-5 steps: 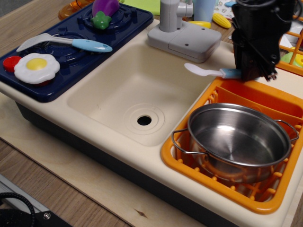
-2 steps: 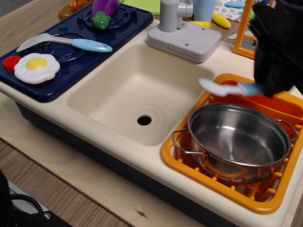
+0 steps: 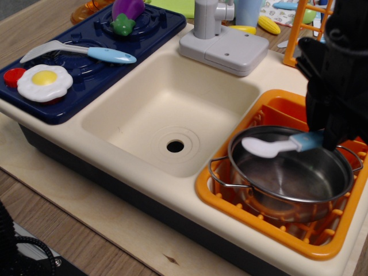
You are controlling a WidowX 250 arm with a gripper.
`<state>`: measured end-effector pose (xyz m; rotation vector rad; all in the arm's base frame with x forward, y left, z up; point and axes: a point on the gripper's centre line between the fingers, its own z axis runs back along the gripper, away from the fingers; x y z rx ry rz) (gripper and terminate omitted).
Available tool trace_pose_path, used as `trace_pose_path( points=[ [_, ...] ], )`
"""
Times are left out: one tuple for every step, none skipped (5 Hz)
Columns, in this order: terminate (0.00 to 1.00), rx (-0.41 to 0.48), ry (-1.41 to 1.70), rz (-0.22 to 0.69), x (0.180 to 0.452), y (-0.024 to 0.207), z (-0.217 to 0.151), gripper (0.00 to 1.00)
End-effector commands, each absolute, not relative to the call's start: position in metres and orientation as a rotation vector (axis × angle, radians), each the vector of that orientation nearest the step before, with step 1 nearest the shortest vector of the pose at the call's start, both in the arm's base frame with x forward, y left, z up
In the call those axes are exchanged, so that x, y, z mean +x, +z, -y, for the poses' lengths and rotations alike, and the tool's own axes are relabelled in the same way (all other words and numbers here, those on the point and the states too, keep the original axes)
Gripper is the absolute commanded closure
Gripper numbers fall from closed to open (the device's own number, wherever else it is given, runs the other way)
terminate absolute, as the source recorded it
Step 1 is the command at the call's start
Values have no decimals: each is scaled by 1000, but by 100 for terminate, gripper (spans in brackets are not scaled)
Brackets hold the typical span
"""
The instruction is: Put spoon into pan
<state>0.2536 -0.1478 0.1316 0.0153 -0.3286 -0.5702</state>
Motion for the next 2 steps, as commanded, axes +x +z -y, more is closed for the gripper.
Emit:
trace_pose_path(
  points=[
    [0,-3,-571,404,253,147,153,0],
    [100,-3,-571,404,253,147,153,0]
  ],
)
